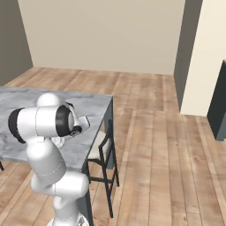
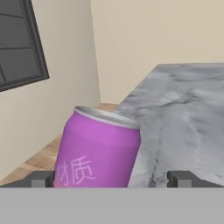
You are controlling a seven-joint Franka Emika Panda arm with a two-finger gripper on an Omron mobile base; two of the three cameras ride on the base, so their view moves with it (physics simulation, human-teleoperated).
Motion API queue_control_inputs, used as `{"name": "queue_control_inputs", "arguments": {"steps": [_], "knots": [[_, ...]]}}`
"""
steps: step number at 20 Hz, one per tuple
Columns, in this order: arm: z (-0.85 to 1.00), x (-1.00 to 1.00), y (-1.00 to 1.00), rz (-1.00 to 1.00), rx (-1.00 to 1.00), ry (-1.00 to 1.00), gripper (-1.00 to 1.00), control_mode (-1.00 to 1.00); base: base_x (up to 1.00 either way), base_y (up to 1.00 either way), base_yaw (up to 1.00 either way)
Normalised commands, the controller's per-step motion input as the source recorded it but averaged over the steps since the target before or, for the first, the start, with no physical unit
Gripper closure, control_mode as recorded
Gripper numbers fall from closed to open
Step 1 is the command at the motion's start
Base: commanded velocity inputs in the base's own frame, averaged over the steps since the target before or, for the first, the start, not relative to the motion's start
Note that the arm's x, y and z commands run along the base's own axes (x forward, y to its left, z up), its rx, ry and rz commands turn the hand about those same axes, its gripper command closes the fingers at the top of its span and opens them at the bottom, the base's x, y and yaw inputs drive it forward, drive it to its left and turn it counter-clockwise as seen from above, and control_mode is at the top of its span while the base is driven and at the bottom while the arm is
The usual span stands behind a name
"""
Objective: Pick the can from the counter and place it in the open cabinet.
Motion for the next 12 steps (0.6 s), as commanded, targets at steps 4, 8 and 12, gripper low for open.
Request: {"name": "queue_control_inputs", "arguments": {"steps": [4, 8, 12], "knots": [[-0.45, -0.45, 0.04, 0.0, -0.09, 0.0, -1.0, -1.0, 0.0, 0.0, 0.0], [-0.37, -0.26, 0.05, 0.0, -0.01, 0.05, -1.0, -1.0, 0.0, 0.0, 0.0], [-0.24, -0.02, 0.1, 0.0, 0.01, 0.1, -1.0, -1.0, 0.0, 0.0, 0.0]]}}
